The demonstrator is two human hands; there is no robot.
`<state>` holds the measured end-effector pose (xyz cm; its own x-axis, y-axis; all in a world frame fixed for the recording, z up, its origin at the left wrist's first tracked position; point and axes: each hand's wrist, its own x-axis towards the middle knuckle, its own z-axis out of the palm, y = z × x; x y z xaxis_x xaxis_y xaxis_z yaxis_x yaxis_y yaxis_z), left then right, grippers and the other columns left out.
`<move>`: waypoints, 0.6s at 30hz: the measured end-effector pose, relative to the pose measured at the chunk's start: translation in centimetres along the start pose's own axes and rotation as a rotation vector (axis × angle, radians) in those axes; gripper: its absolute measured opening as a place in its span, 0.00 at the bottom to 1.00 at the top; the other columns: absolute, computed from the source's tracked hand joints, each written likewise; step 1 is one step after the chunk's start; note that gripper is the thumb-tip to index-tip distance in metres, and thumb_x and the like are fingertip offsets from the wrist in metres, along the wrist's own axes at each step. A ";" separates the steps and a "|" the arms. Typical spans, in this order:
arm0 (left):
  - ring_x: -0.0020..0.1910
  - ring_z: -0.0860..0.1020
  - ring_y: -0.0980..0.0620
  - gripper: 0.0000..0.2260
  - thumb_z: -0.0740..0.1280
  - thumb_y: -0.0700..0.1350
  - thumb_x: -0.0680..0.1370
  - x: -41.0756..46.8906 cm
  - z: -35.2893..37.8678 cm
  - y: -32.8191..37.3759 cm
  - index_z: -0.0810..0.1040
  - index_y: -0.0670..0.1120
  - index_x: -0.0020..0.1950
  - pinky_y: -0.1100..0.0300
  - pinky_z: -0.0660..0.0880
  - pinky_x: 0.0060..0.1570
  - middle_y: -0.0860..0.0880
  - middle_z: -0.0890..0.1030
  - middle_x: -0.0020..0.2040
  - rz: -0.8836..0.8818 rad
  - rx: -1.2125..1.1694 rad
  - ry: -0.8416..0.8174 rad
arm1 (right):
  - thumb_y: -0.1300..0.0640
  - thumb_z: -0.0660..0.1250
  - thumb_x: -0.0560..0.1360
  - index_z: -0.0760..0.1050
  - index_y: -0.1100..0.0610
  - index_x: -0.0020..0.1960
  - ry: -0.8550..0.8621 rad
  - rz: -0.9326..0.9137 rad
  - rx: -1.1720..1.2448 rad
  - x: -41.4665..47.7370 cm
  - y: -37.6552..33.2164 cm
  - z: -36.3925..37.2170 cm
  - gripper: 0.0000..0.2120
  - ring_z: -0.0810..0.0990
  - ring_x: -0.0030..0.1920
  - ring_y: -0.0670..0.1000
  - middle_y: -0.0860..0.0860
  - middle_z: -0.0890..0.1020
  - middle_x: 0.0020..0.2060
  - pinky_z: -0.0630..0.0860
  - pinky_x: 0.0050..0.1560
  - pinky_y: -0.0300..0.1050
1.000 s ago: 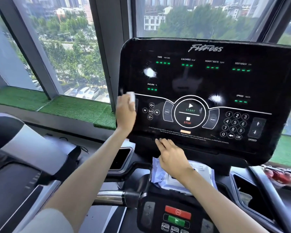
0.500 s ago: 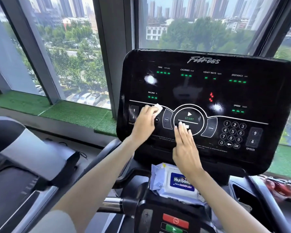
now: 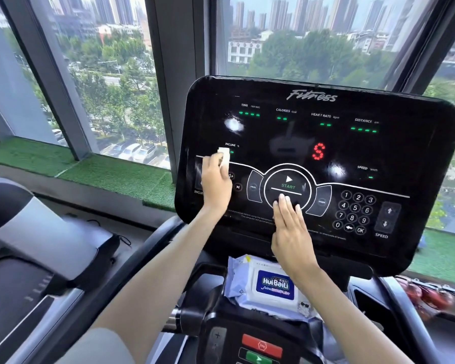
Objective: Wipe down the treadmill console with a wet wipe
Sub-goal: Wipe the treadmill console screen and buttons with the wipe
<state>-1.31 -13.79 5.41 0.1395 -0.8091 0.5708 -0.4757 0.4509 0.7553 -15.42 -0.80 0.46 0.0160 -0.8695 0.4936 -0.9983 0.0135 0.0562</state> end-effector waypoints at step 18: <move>0.49 0.72 0.47 0.16 0.62 0.30 0.74 -3.0 1.0 -0.7 0.74 0.44 0.59 0.54 0.74 0.47 0.46 0.72 0.51 0.632 0.197 -0.409 | 0.71 0.65 0.66 0.64 0.72 0.68 -0.025 0.073 -0.002 -0.9 1.4 -0.6 0.30 0.62 0.71 0.62 0.67 0.64 0.69 0.54 0.71 0.56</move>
<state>-2.25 -12.10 2.85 -0.5230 -0.5123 0.6812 -0.5088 0.8288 0.2328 -16.84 0.26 0.61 -0.0578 -0.8782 0.4747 -0.9967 0.0780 0.0229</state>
